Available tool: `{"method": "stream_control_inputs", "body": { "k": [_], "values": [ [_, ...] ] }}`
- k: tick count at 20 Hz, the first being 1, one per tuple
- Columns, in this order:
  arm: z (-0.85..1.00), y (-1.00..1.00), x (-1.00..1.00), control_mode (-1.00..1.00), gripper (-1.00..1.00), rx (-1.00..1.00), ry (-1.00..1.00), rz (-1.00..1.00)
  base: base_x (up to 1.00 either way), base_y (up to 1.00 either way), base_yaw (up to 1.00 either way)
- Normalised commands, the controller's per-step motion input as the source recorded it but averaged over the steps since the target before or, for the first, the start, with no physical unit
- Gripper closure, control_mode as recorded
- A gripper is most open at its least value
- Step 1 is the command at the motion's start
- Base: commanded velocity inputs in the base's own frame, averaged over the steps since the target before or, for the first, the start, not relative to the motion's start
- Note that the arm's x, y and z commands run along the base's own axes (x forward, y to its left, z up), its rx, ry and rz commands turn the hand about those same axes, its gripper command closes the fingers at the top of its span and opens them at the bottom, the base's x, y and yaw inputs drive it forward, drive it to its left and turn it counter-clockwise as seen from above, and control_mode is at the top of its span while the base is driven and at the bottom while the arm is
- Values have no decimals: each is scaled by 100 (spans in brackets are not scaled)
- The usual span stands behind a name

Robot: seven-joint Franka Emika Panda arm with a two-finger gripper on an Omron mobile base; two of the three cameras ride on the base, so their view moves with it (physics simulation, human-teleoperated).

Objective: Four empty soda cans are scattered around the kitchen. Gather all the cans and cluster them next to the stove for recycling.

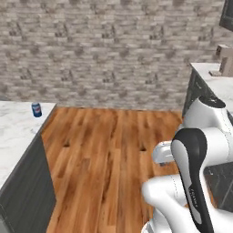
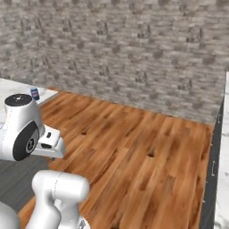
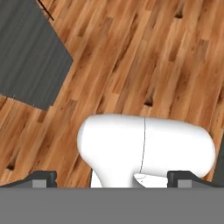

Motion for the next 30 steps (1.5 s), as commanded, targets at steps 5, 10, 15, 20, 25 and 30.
{"method": "stream_control_inputs", "body": {
  "k": [5, 10, 15, 20, 25, 30],
  "values": [
    [0, 0, 0, 100, -100, 0, 0, 0, 67, -24, 39],
    [0, 0, 0, 100, -100, 0, 0, 0, 33, -40, 38],
    [0, 0, 0, 100, -100, 0, 0, 0, 19, -18, 36],
    [0, 0, 0, 100, -100, 0, 0, 0, 34, -42, 41],
    [0, 0, 0, 100, -100, 0, 0, 0, 35, -59, 42],
    [0, 0, 0, 100, -100, 0, 0, 0, 11, -79, 46]
  ]
}}
